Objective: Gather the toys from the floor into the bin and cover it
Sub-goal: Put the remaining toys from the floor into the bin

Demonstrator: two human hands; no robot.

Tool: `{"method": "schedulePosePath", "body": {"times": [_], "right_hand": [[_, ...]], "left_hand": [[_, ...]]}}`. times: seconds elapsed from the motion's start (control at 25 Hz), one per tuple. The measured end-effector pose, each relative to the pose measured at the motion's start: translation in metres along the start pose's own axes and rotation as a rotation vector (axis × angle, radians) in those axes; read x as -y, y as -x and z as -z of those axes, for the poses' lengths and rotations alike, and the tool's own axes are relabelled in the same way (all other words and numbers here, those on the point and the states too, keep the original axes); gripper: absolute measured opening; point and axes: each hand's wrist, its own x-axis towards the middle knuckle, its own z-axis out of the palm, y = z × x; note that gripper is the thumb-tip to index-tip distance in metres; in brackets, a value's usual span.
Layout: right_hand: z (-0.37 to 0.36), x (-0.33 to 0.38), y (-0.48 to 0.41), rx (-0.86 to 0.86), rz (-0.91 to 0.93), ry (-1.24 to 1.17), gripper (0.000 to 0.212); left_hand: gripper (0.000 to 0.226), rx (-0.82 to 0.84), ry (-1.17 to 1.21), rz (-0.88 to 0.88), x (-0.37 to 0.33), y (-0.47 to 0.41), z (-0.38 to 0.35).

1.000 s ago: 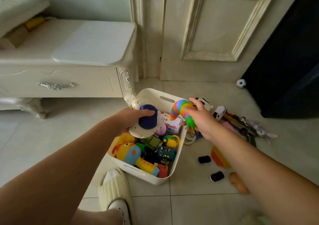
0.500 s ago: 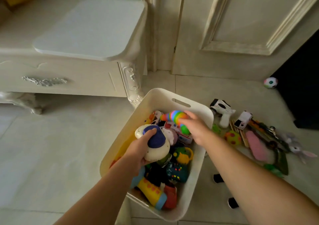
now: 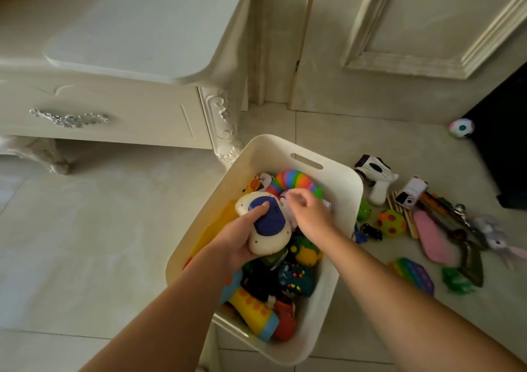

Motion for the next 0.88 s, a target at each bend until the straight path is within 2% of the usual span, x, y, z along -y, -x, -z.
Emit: {"method": "schedulePosePath", "body": {"times": [0.04, 0.08, 0.16, 0.28, 0.36, 0.44, 0.56, 0.64, 0.72, 0.88], "right_hand": [[-0.005, 0.001, 0.007, 0.186, -0.085, -0.131, 0.036], [-0.007, 0.001, 0.012, 0.3, -0.179, -0.247, 0.039], [-0.001, -0.002, 0.017, 0.387, -0.281, -0.41, 0.038], [0.016, -0.007, 0.021, 0.488, -0.255, -0.363, 0.033], [0.019, -0.006, 0.027, 0.592, -0.199, -0.245, 0.029], [0.016, -0.006, 0.033, 0.661, -0.159, -0.132, 0.032], [0.019, -0.002, 0.036, 0.686, -0.138, 0.003, 0.036], [0.018, -0.002, 0.036, 0.703, -0.06, 0.255, 0.039], [0.005, -0.006, 0.038, 0.651, 0.026, 0.428, 0.042], [-0.014, -0.009, 0.044, 0.511, 0.08, 0.44, 0.046]], "left_hand": [[0.054, 0.039, -0.013, 0.023, 0.0, 0.002, 0.0], [0.054, 0.079, -0.02, 0.048, 0.0, 0.006, 0.002], [0.058, 0.122, -0.082, 0.097, 0.0, 0.012, 0.008], [0.066, 0.057, -0.209, 0.098, 0.0, 0.016, 0.019], [0.061, 0.007, -0.246, 0.055, -0.002, 0.019, 0.023], [0.051, -0.045, -0.408, 0.03, -0.002, 0.022, 0.02], [0.041, -0.124, -0.894, -0.009, -0.001, 0.025, 0.014], [0.044, -0.086, -1.145, -0.024, -0.003, 0.027, 0.013], [0.039, -0.033, -1.277, -0.044, -0.005, 0.031, 0.015], [0.042, 0.039, -1.45, -0.075, -0.004, 0.029, 0.017]]}}
